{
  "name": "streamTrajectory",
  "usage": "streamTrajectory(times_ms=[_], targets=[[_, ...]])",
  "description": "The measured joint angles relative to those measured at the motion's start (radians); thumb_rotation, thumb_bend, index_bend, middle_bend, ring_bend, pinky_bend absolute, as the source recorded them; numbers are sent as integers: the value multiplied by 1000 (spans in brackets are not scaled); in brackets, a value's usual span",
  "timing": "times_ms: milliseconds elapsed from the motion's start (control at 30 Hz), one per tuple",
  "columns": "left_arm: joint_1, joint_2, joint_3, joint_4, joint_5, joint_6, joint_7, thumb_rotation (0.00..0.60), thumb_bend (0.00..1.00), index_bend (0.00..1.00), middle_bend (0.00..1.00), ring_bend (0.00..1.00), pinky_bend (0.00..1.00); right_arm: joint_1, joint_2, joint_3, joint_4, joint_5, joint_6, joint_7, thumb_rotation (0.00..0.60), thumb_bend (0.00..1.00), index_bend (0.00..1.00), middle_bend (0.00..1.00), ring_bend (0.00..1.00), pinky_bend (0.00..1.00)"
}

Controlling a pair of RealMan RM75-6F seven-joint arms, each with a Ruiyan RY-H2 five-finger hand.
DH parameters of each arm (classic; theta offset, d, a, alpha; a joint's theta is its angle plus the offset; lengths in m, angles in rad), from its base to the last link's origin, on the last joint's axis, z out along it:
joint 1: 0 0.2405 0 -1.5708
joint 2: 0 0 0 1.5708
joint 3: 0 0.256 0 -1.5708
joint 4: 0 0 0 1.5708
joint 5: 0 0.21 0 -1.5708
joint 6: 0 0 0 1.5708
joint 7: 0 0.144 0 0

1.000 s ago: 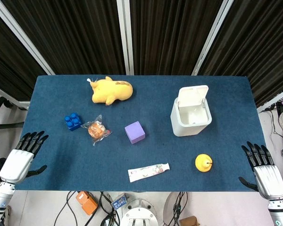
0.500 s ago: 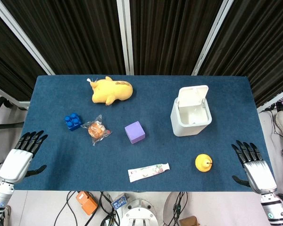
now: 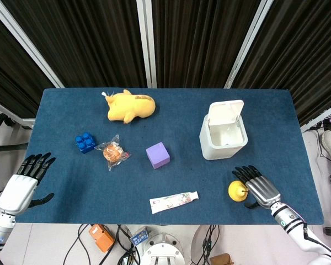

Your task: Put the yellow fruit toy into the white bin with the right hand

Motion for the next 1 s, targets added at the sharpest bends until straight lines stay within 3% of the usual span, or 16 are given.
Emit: streamTrajectory(times_ms=[167, 300, 633, 800, 1000], targets=[[5, -1, 0, 7, 7, 13, -6, 600, 117, 0, 0, 0, 33, 13, -46, -13, 74, -30, 39, 67, 600, 372, 612, 448, 374, 394], [7, -2, 0, 11, 10, 19, -10, 600, 117, 0, 0, 0, 33, 6, -65, -17, 99, -42, 95, 72, 600, 380, 710, 525, 433, 427], [11, 0, 2, 11, 15, 27, -18, 600, 117, 0, 0, 0, 33, -46, -45, 12, 86, -85, 363, 118, 600, 384, 721, 542, 461, 428], [13, 3, -2, 10, 8, 32, -26, 600, 117, 0, 0, 0, 33, -50, 26, 100, -13, -62, 473, 105, 600, 384, 699, 542, 461, 429], [10, 4, -5, 11, 5, 27, -29, 600, 117, 0, 0, 0, 33, 35, 89, 248, -133, 90, 366, 9, 600, 384, 650, 542, 461, 428]])
